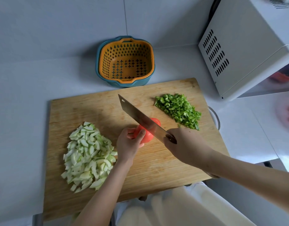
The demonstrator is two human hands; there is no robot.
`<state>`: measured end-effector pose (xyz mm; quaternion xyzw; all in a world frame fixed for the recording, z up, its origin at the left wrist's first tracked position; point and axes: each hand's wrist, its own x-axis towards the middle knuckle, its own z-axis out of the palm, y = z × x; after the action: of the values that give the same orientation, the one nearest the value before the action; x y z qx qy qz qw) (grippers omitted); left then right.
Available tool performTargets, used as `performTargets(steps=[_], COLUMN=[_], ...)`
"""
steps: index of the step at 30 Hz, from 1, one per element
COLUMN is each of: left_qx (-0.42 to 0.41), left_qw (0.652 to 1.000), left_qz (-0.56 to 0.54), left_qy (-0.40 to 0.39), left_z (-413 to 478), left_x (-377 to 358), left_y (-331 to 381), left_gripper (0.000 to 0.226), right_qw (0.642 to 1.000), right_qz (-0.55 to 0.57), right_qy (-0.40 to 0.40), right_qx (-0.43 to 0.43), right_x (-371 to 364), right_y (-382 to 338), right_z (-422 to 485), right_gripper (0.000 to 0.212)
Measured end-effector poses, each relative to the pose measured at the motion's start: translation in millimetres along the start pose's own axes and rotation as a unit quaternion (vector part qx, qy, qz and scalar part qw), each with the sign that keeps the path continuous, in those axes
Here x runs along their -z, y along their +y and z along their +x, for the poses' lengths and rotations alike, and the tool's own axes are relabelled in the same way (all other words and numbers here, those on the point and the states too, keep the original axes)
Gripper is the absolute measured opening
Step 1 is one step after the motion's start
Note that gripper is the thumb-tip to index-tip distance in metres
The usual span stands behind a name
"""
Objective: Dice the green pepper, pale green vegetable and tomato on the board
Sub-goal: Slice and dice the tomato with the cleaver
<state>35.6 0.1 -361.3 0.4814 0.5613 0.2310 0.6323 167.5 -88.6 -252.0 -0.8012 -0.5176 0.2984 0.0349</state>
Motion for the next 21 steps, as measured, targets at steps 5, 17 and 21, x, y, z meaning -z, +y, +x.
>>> performTargets(steps=[5, 17, 21], left_qx=[-0.005, 0.041, 0.066], left_qw=[1.0, 0.998, 0.996], left_qz=[0.011, -0.038, -0.062], left_qy=[-0.003, 0.015, 0.018], left_z=[2.4, 3.6, 2.3], left_x=[0.9, -1.4, 0.0], left_y=[-1.7, 0.9, -1.8], left_gripper=[0.031, 0.037, 0.023], right_qw=[0.999, 0.997, 0.999], right_qz=[-0.041, -0.036, -0.024], right_qy=[-0.011, -0.05, 0.003], right_qx=[0.003, -0.042, -0.029], right_x=[-7.3, -31.2, -56.9], right_y=[0.6, -5.4, -19.3], right_z=[-7.2, 32.2, 54.9], right_gripper=[0.032, 0.024, 0.021])
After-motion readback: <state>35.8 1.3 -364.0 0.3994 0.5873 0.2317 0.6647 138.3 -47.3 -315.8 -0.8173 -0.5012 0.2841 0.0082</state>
